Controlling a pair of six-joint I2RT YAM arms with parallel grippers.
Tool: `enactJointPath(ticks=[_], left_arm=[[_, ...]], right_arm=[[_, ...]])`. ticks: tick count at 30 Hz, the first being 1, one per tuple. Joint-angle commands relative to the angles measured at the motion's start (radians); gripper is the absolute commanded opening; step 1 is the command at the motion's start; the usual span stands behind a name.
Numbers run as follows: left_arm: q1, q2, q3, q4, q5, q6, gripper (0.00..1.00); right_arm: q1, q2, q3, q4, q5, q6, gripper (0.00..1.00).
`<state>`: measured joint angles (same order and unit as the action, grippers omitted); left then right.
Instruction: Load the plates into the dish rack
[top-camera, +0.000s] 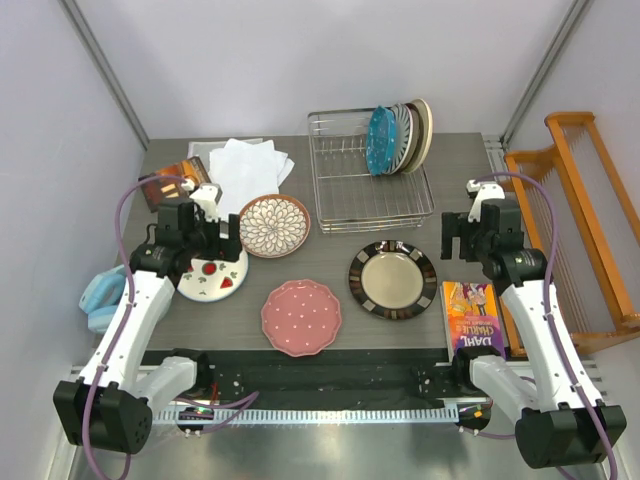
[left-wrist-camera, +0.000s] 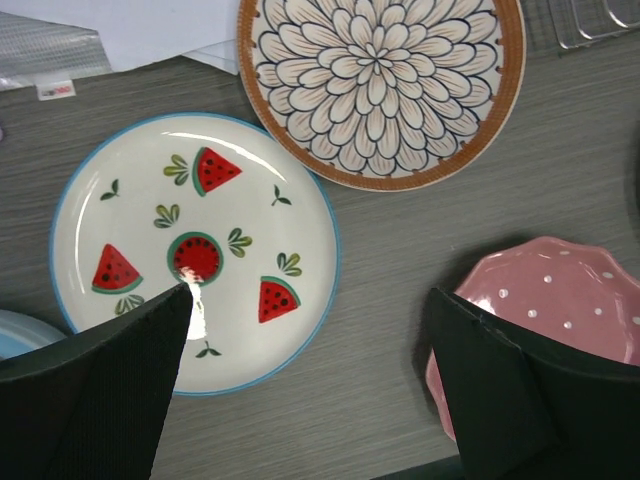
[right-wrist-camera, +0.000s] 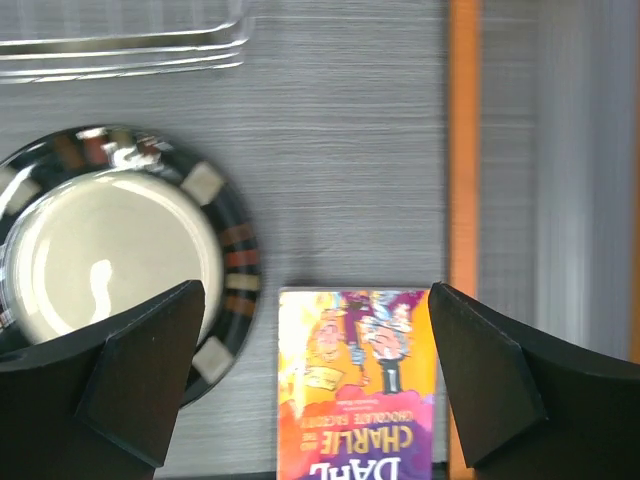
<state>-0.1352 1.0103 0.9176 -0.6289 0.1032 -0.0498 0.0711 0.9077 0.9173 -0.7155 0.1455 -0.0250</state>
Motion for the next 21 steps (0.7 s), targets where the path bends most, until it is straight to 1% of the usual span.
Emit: enactJointPath(ticks=[1,2,3,4,6,8,9,11,15,16,17,18,20,21], left_arm=[[0.006,-0.026,0.012,-0.032,0.131,-0.033,0.99],[0.006,-0.029,-0.005,-0.034,0.154,-0.024,0.99],[0.005,-0.030,-0.014,-0.035,0.164,-0.001,0.99],[-0.004,-0.032,-0.020,-0.038,0.161,0.028,1.00],[-0.012,-0.030,-0.036,-0.049,0.086,0.045,0.99],[-0.020,-0.013,-0.020,-0.077,0.104,0.045,0.99],[-0.046,-0.007,-0.011,-0.106,0.130,0.073,1.00],[-0.082,0.002,-0.010,-0.114,0.136,0.088,0.99],[-0.229,0.039,-0.028,-0.150,0.098,0.273,0.99],[-0.253,0.056,-0.020,-0.172,0.102,0.287,1.00],[-0.279,0.106,-0.010,-0.224,0.108,0.292,1.00],[-0.314,0.128,0.000,-0.251,0.137,0.313,0.98],[-0.345,0.183,0.026,-0.261,0.155,0.320,0.95],[-0.360,0.203,0.035,-0.264,0.159,0.320,0.95]], right_arm=[[0.004,-0.032,0.031,0.008,-0.260,-0.080,1.00],[0.003,-0.036,0.028,0.014,-0.327,-0.104,1.00],[0.002,-0.041,0.023,0.016,-0.462,-0.139,1.00],[0.002,-0.046,0.012,0.027,-0.496,-0.142,1.00],[0.004,-0.036,-0.012,0.089,-0.511,-0.096,1.00],[0.007,0.009,-0.015,0.110,-0.515,-0.049,1.00],[0.007,0.031,-0.017,0.111,-0.520,-0.040,1.00],[0.006,0.084,-0.026,0.128,-0.564,-0.029,1.00],[0.009,0.172,-0.043,0.160,-0.656,-0.043,1.00],[0.010,0.187,-0.049,0.191,-0.667,-0.035,1.00],[0.012,0.194,-0.058,0.203,-0.696,-0.021,1.00],[0.013,0.206,-0.058,0.208,-0.716,-0.023,1.00],[0.036,0.214,-0.048,0.215,-0.728,-0.023,1.00],[0.048,0.214,-0.041,0.215,-0.727,-0.032,1.00]])
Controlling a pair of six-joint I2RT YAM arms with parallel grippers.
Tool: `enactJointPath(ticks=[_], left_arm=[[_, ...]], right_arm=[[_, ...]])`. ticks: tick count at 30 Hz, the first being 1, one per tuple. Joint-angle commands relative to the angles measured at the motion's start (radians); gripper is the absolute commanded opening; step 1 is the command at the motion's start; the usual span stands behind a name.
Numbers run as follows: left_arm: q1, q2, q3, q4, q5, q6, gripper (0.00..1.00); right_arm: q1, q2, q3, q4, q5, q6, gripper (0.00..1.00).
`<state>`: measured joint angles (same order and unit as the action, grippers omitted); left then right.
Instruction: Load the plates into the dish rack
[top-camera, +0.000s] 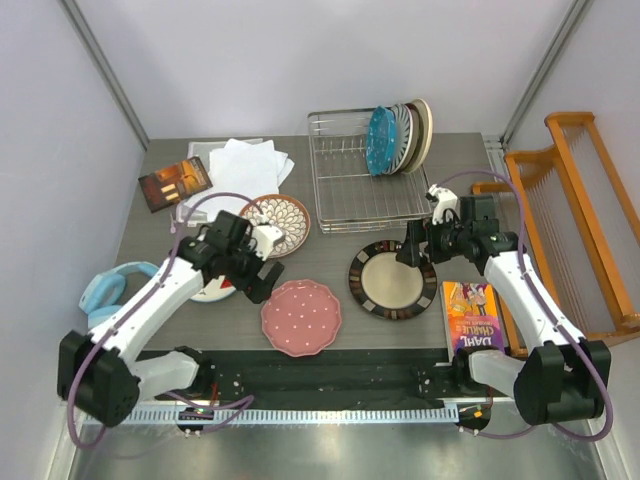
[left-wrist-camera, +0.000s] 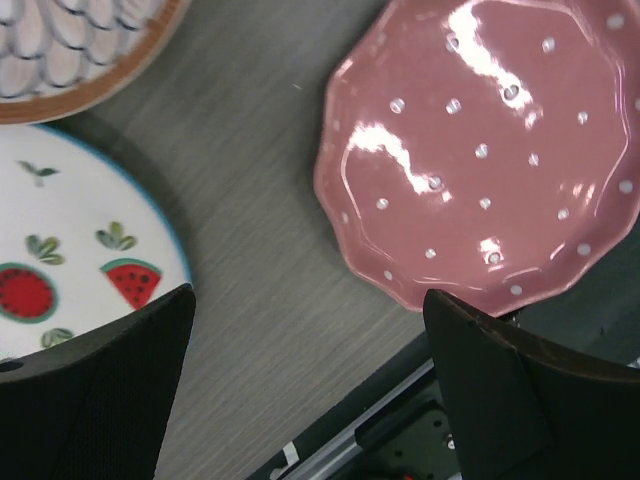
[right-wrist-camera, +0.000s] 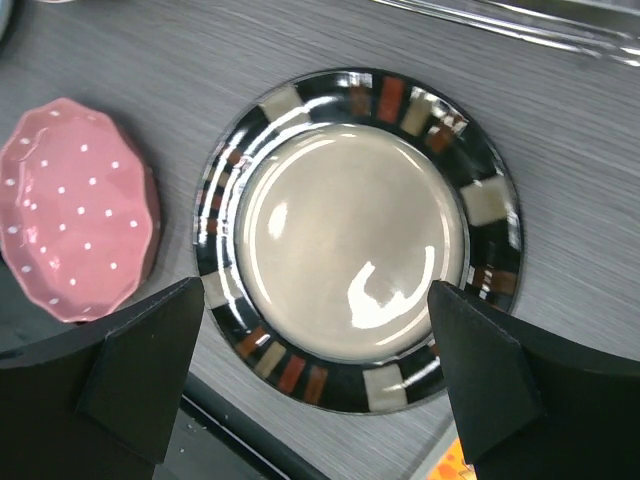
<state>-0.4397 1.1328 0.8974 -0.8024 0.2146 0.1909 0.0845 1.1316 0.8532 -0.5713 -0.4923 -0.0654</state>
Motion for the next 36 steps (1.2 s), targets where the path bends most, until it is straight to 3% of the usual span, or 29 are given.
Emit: enactJointPath(ticks=[1,5,9,19,22,23,25,28,30,31,36], left_arm=[[-0.060,0.108,0.067,-0.090,0.046,0.082,0.95],[-0.063,0.238,0.090,-0.098,0.080,0.123,0.84],[-0.065,0.321,0.078,-0.048,0.118,0.119,0.79],[-0.065,0.467,0.069,0.063,0.126,0.119,0.63],[-0.060,0.476,0.054,0.081,0.112,0.150,0.50],[-0.053,0.485,0.054,0.084,0.111,0.151,0.35],[-0.038,0.498,0.060,0.085,0.101,0.145,0.22],[0.007,0.519,0.064,0.046,0.114,0.148,0.18],[0.047,0.516,0.058,0.032,0.123,0.166,0.09],[0.061,0.507,0.055,0.028,0.121,0.185,0.00],[0.136,0.405,0.031,0.046,0.138,0.246,0.00]], right_arm=[[0.047,-0.012,0.029,0.061,-0.086,0.000,1.00],[0.191,-0.019,0.047,0.045,-0.045,-0.046,1.00],[0.344,-0.016,0.027,0.097,0.018,-0.040,1.00],[0.491,0.129,-0.003,0.312,0.031,-0.005,1.00],[0.512,0.171,-0.006,0.337,0.026,-0.017,0.99],[0.518,0.178,-0.009,0.346,0.026,-0.025,1.00],[0.534,0.200,-0.020,0.376,0.026,-0.028,1.00],[0.555,0.235,-0.032,0.409,0.017,-0.034,1.00],[0.581,0.260,-0.039,0.441,0.012,-0.037,1.00],[0.587,0.269,-0.045,0.453,0.014,-0.037,1.00],[0.629,0.339,-0.036,0.530,0.009,-0.022,1.00]])
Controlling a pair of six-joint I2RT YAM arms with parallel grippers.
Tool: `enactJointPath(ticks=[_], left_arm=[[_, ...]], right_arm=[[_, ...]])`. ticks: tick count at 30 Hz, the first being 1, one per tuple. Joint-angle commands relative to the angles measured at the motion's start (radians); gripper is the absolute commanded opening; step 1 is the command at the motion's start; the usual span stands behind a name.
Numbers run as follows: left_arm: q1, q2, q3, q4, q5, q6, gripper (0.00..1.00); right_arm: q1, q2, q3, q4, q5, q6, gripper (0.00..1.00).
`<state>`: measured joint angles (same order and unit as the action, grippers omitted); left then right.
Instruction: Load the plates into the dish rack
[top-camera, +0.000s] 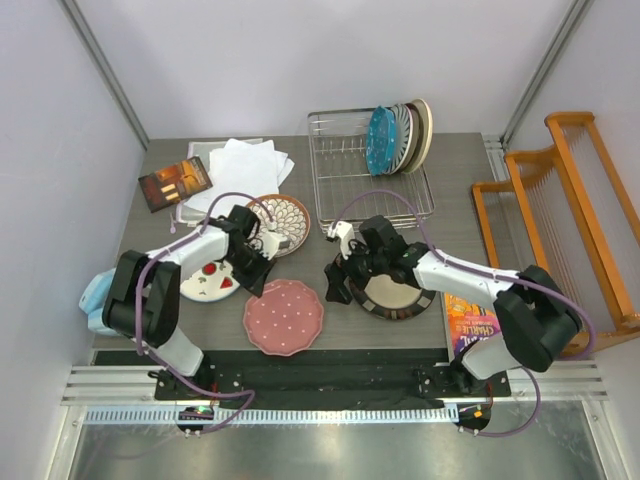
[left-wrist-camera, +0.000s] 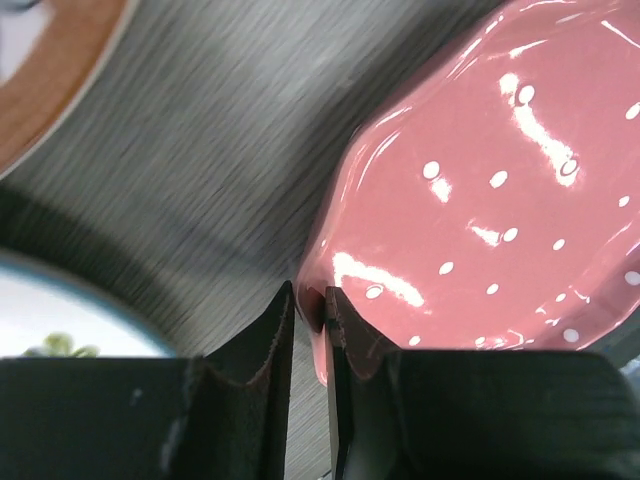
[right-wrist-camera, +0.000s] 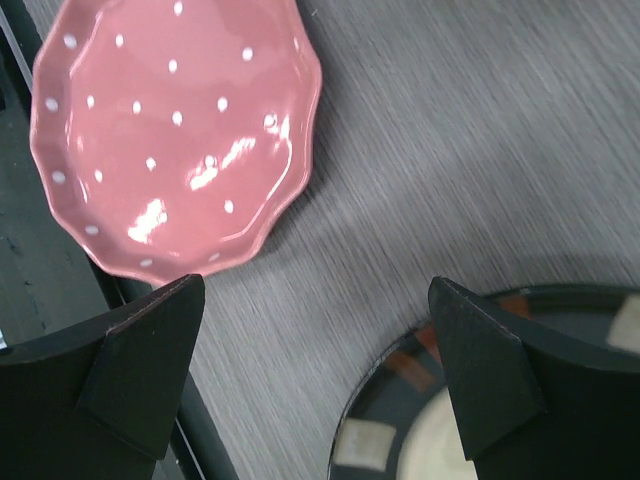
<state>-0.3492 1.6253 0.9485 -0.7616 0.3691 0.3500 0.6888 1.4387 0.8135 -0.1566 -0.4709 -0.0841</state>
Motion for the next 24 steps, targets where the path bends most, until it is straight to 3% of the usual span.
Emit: enactJointPath(ticks=[1,13,24], left_arm=[[0.050,-0.103,-0.022,0.008,-0.009,0.092,0.00],[0.050,-0.369,-0.106,0.134,0.065,0.026,0.00],[0.050,-0.384,-0.122,0.220,0.025,-0.009,0.00]], right_arm=[[0.031,0.058,0.016,0.123,-0.011,0.001,1.00],[0.041,0.264,0.165,0.276,-0.196,0.152,1.00],[0.103,0.324,0.193,0.226,-0.325,0.136,0.95]])
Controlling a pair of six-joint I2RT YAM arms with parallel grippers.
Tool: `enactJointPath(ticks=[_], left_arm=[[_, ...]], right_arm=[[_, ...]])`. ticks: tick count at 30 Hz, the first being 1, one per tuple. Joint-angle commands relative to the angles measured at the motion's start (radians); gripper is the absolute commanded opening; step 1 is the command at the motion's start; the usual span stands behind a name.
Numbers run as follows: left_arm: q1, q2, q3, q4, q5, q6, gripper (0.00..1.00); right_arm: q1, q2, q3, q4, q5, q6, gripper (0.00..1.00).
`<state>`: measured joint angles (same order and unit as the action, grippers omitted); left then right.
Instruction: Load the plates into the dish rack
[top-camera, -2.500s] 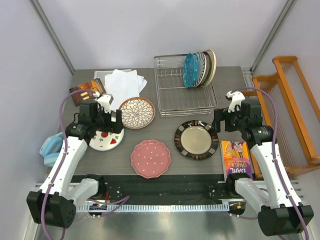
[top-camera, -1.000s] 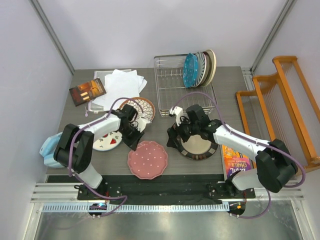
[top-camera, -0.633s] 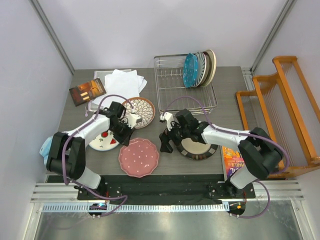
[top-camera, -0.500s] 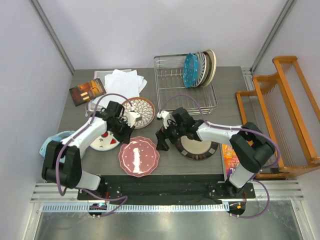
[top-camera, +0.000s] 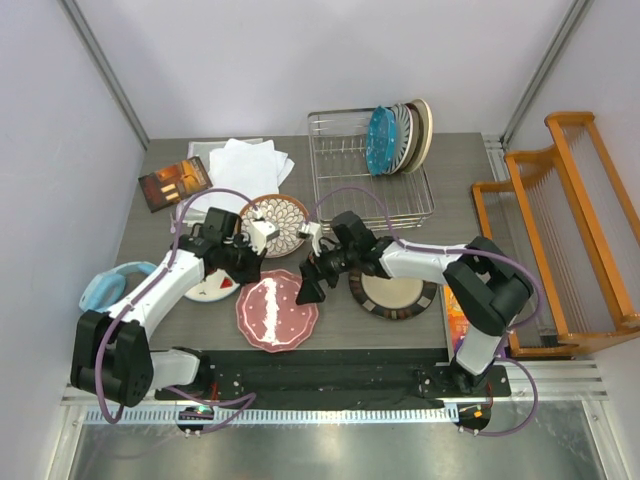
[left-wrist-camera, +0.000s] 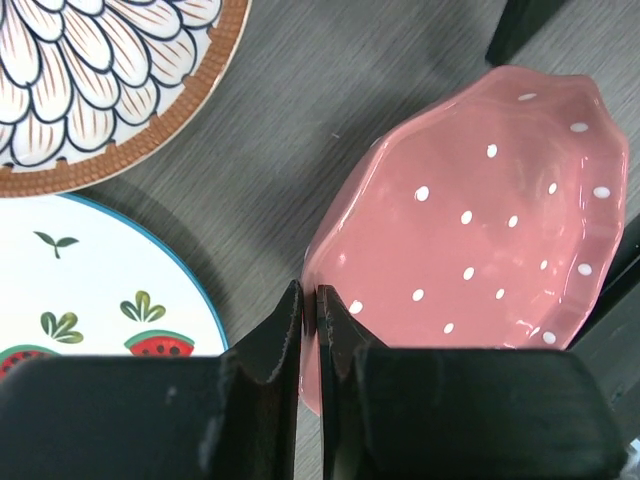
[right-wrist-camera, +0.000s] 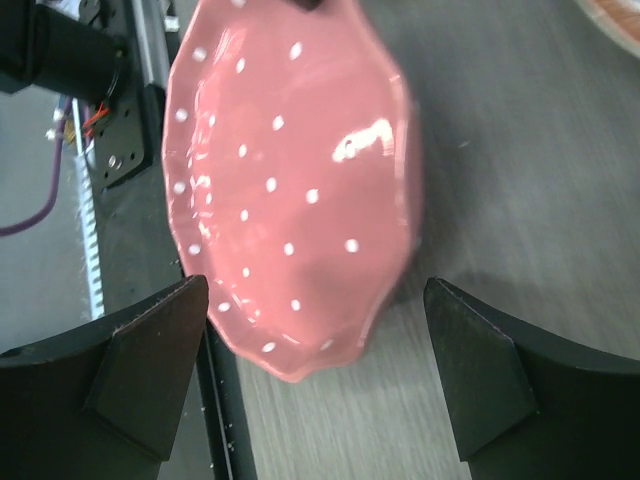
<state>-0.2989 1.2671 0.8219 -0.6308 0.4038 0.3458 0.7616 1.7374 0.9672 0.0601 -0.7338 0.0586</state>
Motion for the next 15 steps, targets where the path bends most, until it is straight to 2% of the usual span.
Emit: enactJointPath(ticks=[1,8,15], left_arm=[[0.000,-0.031,0.002,0.094,-0.014,-0.005,0.00],[0.000,-0.081,-0.023,0.120,-0.008,-0.036,0.00],[0.000,-0.091,-0.026,0.137,0.004,-0.054,0.00]], right_arm=[[0.034,0.028,0.042,-0.002,-0.056,-0.009,0.95],[0.038,0.065,0.047,0.036,-0.033,0.009,0.97],[0.036,0.126,0.074,0.138,-0.050,0.081,0.92]])
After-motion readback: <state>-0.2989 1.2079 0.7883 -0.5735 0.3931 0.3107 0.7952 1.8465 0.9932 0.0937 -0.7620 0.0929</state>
